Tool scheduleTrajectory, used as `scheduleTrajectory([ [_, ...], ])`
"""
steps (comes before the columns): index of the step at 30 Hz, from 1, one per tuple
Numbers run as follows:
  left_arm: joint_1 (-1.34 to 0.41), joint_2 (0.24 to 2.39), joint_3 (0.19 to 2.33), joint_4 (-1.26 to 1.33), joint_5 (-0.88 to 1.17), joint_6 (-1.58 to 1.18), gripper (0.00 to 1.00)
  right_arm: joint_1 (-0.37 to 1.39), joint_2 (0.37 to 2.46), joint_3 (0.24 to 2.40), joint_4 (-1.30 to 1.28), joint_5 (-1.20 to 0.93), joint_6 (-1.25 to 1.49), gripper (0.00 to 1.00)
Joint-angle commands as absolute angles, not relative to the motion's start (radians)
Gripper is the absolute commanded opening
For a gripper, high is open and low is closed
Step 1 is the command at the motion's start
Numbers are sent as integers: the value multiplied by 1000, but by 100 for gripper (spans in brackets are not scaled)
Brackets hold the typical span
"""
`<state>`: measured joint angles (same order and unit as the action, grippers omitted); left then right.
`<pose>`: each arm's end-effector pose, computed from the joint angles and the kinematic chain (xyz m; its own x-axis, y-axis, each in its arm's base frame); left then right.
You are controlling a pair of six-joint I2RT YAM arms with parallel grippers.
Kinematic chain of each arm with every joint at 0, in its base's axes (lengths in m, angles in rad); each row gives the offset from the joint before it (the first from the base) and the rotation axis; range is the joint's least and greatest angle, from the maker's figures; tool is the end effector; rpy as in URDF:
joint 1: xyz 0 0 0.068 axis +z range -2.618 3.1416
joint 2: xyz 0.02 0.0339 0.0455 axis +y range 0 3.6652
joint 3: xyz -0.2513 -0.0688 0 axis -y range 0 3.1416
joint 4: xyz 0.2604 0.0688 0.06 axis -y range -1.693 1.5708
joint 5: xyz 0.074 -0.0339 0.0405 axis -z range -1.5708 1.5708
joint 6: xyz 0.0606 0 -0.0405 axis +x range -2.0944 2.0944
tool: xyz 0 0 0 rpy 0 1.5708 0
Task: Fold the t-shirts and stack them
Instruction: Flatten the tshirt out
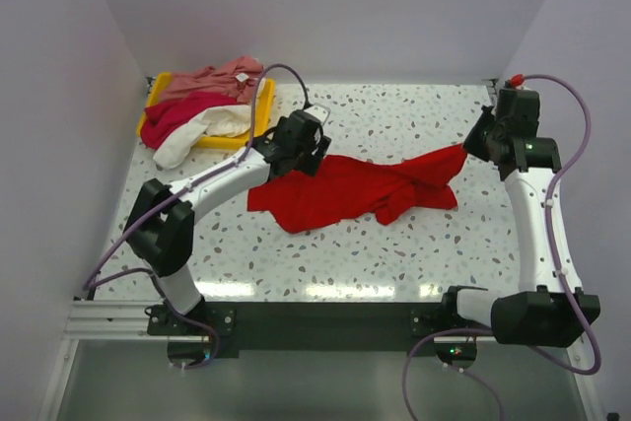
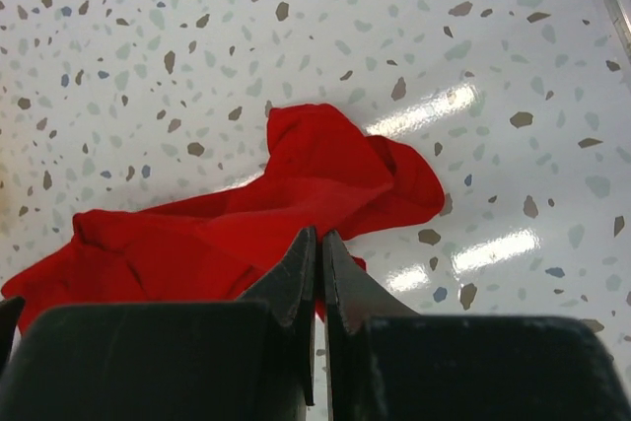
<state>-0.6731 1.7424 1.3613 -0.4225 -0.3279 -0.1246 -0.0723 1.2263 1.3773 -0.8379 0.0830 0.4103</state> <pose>0.3391 -0.2454 0.2254 -0.6101 0.3360 -0.7175 0.3422 0.9285 0.1438 0.2863 -0.0258 0.3633 -0.5258 0.4366 -0.7300 0.3769 0.8889 0.2602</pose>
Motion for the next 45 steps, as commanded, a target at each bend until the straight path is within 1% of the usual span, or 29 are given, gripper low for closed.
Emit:
scheduleTrajectory([
  [1, -809, 1635, 1319, -378, -475, -184, 87, -71, 1204, 1322, -767, 64, 410, 0],
  [3, -886, 1586, 1260, -362, -570, -233, 87, -72, 1209, 1286, -753, 60, 408, 0],
  [4, -950, 1576, 1244, -356, -577, -282, 87, -71, 1213, 1276, -749, 55, 410, 0],
  [7, -1031, 1565, 1175, -308, -540, -340, 86, -71, 1226, 1250, -732, 49, 410, 0],
  [9, -1049, 1614, 1158, -296, -503, -383, 82, -72, 1229, 1240, -724, 51, 410, 0],
  [10, -1066, 1637, 1160, -293, -489, -393, 79, -72, 1230, 1236, -721, 54, 407, 0],
  [13, -1097, 1736, 1190, -288, -477, -400, 76, -71, 1232, 1224, -712, 55, 403, 0],
  [17, -1100, 1834, 1239, -318, -532, -431, 73, -72, 1230, 1213, -709, 55, 399, 0],
  [19, -1100, 1847, 1239, -307, -535, -431, 70, -71, 1226, 1206, -707, 60, 397, 0],
  [30, -1092, 1940, 1264, -253, -568, -440, 63, -71, 1209, 1172, -698, 52, 382, 0],
  [33, -1080, 1966, 1273, -259, -578, -443, 58, -71, 1203, 1167, -698, 54, 380, 0],
  [39, -1065, 1987, 1270, -267, -578, -453, 43, -71, 1197, 1164, -701, 60, 371, 0],
  [40, -1065, 1987, 1267, -267, -580, -448, 37, -72, 1197, 1164, -701, 60, 371, 0],
  [42, -1065, 1979, 1262, -273, -586, -448, 31, -71, 1198, 1161, -700, 63, 371, 0],
  [43, -1065, 1968, 1256, -278, -591, -449, 25, -72, 1197, 1161, -701, 64, 370, 0],
  [45, -1065, 1956, 1247, -290, -603, -453, 18, -71, 1198, 1160, -704, 75, 368, 0],
])
